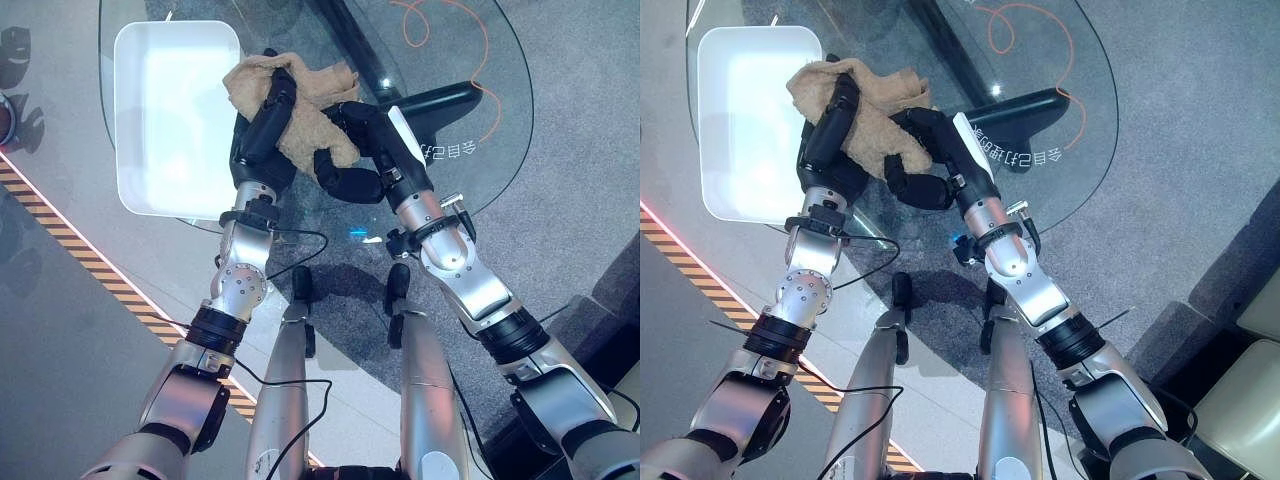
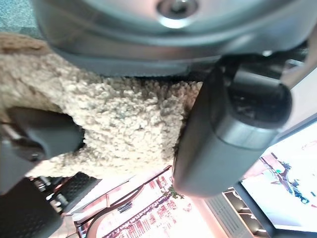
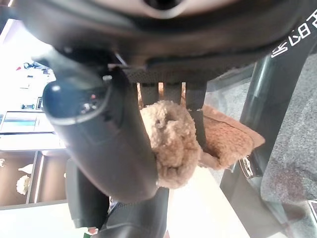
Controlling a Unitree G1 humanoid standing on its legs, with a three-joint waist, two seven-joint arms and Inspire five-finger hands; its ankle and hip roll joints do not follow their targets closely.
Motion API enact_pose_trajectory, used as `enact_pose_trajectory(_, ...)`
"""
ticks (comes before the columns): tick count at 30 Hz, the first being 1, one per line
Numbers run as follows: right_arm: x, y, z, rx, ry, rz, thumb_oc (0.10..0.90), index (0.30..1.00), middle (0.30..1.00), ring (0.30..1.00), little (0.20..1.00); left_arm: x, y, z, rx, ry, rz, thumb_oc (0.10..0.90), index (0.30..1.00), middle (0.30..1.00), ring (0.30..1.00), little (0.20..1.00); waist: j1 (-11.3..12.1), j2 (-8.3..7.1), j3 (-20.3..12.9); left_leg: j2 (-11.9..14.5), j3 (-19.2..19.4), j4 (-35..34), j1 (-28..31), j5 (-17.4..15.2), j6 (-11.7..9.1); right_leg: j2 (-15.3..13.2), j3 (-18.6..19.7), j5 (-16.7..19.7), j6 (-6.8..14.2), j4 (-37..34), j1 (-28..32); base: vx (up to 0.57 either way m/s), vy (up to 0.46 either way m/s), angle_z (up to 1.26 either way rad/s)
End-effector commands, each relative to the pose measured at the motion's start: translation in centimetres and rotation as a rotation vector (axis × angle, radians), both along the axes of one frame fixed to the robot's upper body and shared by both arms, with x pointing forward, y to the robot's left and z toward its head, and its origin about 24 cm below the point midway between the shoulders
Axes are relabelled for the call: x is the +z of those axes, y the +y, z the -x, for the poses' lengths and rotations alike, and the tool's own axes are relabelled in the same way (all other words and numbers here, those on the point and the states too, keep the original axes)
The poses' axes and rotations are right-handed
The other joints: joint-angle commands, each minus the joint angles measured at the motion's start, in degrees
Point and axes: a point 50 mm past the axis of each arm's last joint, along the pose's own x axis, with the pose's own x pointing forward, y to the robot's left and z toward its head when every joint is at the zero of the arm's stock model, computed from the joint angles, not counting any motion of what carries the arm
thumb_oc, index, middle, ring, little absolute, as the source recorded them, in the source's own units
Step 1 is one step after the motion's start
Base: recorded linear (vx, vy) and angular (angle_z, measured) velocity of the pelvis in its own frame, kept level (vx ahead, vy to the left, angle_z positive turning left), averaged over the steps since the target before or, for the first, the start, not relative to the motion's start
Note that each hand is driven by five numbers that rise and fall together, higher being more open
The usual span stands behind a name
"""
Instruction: Wipe the table with a cloth and put it in the basket.
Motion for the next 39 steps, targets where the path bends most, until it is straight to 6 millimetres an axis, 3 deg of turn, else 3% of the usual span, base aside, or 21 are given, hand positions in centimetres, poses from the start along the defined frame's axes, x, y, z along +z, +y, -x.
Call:
enact_pose_trajectory(1,8.6,3.5,5.1,0.270,-0.380,-0.193,0.800,0.900,0.900,0.900,0.900,7.3,-1.9,2.3,-0.063,-0.363,0.018,0.100,0.300,0.300,0.300,0.200,1.0,-0.11,-1.7,-1.4,2.7,-0.8,1.2,-0.6,3.8,0.0,1.2,1.0,1.8,-1.7,2.7,0.00,0.000,0.00)
enact_pose_trajectory(15,8.7,3.5,5.1,0.268,-0.385,-0.200,0.800,0.900,0.900,0.900,0.900,7.3,-1.5,2.2,-0.024,-0.371,0.031,0.100,0.300,0.300,0.300,0.200,1.1,-0.08,-1.7,-1.4,2.7,-0.8,1.2,-0.6,3.7,0.0,1.2,1.0,1.8,-1.6,2.7,0.00,0.000,0.00)
enact_pose_trajectory(25,8.8,3.3,5.1,0.257,-0.400,-0.211,0.800,0.900,0.900,0.900,0.900,7.7,0.2,2.4,0.156,-0.377,0.081,0.100,0.300,0.300,0.300,0.200,1.2,-0.14,-1.7,-1.5,2.5,-0.8,1.2,-0.5,3.7,0.2,1.3,0.8,1.7,-1.4,2.6,0.00,0.000,0.00)
enact_pose_trajectory(39,9.6,2.8,5.5,0.250,-0.451,-0.240,0.800,0.900,0.900,0.900,0.900,8.0,1.3,2.5,0.262,-0.385,0.087,0.100,0.300,0.300,0.300,0.200,1.3,-0.10,-1.7,-1.5,2.5,-1.3,1.4,-0.4,3.4,0.2,1.1,0.7,1.8,-1.6,2.9,0.00,0.000,0.00)
